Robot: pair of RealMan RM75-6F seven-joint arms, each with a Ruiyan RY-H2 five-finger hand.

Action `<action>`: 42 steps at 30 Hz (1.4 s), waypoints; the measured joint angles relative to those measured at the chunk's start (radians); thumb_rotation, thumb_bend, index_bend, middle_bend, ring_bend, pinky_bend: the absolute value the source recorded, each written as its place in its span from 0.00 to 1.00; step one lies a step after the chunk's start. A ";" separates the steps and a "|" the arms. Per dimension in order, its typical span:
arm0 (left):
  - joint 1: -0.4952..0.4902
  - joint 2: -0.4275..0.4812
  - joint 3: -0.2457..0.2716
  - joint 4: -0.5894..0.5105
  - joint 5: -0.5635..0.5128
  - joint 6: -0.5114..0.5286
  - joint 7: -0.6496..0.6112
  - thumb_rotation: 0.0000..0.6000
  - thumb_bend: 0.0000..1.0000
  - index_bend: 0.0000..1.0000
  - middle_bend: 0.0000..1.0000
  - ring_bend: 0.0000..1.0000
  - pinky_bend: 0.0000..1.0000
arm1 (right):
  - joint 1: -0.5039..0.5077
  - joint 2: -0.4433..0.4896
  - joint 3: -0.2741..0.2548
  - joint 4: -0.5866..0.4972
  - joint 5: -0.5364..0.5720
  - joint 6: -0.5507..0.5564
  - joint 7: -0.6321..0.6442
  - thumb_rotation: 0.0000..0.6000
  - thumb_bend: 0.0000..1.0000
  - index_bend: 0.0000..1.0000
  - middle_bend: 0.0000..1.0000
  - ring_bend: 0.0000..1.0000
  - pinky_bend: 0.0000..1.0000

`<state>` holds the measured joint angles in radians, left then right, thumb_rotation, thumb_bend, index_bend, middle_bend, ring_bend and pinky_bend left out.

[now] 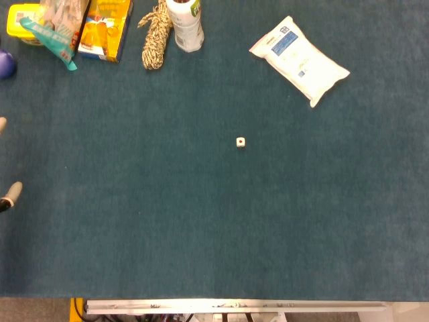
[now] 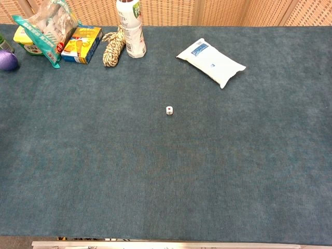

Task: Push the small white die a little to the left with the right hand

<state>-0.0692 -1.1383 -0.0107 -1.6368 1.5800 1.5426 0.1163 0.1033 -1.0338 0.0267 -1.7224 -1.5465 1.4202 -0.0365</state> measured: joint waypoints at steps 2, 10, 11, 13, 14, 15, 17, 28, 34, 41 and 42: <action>0.000 0.001 -0.001 0.000 -0.003 -0.003 -0.001 1.00 0.21 0.00 0.00 0.00 0.00 | 0.002 -0.001 -0.001 0.000 -0.002 -0.003 0.000 1.00 0.33 0.10 0.25 0.14 0.20; 0.000 0.003 -0.001 0.001 -0.001 -0.002 -0.003 1.00 0.21 0.00 0.00 0.00 0.00 | 0.014 0.004 0.003 -0.008 -0.034 0.004 0.013 1.00 0.33 0.10 0.28 0.16 0.21; 0.000 0.004 -0.001 0.000 -0.002 -0.003 -0.004 1.00 0.21 0.00 0.00 0.00 0.00 | 0.017 0.005 0.005 -0.010 -0.042 0.006 0.016 1.00 0.33 0.10 0.30 0.18 0.21; -0.001 0.004 -0.001 0.000 -0.001 -0.005 -0.004 1.00 0.21 0.00 0.00 0.00 0.00 | 0.030 0.006 0.011 -0.015 -0.063 0.008 0.019 1.00 0.33 0.10 0.32 0.22 0.23; -0.002 0.005 -0.001 0.000 0.000 -0.006 -0.004 1.00 0.21 0.00 0.00 0.00 0.00 | 0.038 0.006 0.016 -0.018 -0.070 0.008 0.018 1.00 0.33 0.10 0.34 0.24 0.25; -0.003 0.005 -0.001 -0.001 0.001 -0.006 -0.003 1.00 0.21 0.00 0.00 0.00 0.00 | 0.047 0.007 0.020 -0.022 -0.077 0.006 0.016 1.00 0.33 0.10 0.35 0.25 0.26; -0.004 0.006 0.000 -0.002 0.003 -0.009 -0.001 1.00 0.21 0.00 0.00 0.00 0.00 | 0.072 0.007 0.033 -0.033 -0.091 -0.004 0.001 1.00 0.33 0.10 0.37 0.31 0.30; -0.001 0.013 0.005 -0.015 0.012 -0.005 0.004 1.00 0.21 0.00 0.00 0.00 0.00 | 0.248 -0.018 0.083 -0.100 -0.108 -0.208 -0.126 1.00 0.57 0.10 0.73 0.78 0.78; -0.003 0.018 0.009 -0.017 0.014 -0.012 0.001 1.00 0.21 0.00 0.00 0.00 0.00 | 0.362 -0.045 0.099 -0.125 -0.073 -0.378 -0.173 1.00 0.79 0.11 0.97 0.99 0.90; -0.009 0.025 0.013 -0.029 0.006 -0.035 0.022 1.00 0.21 0.00 0.00 0.00 0.00 | 0.494 -0.081 0.120 -0.138 0.042 -0.600 -0.202 0.92 1.00 0.14 1.00 1.00 1.00; -0.009 0.026 0.014 -0.030 0.006 -0.036 0.023 1.00 0.21 0.00 0.00 0.00 0.00 | 0.514 -0.088 0.124 -0.137 0.065 -0.625 -0.207 0.88 1.00 0.14 1.00 1.00 1.00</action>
<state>-0.0778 -1.1121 0.0034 -1.6670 1.5855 1.5069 0.1390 0.6169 -1.1221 0.1511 -1.8596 -1.4818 0.7950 -0.2438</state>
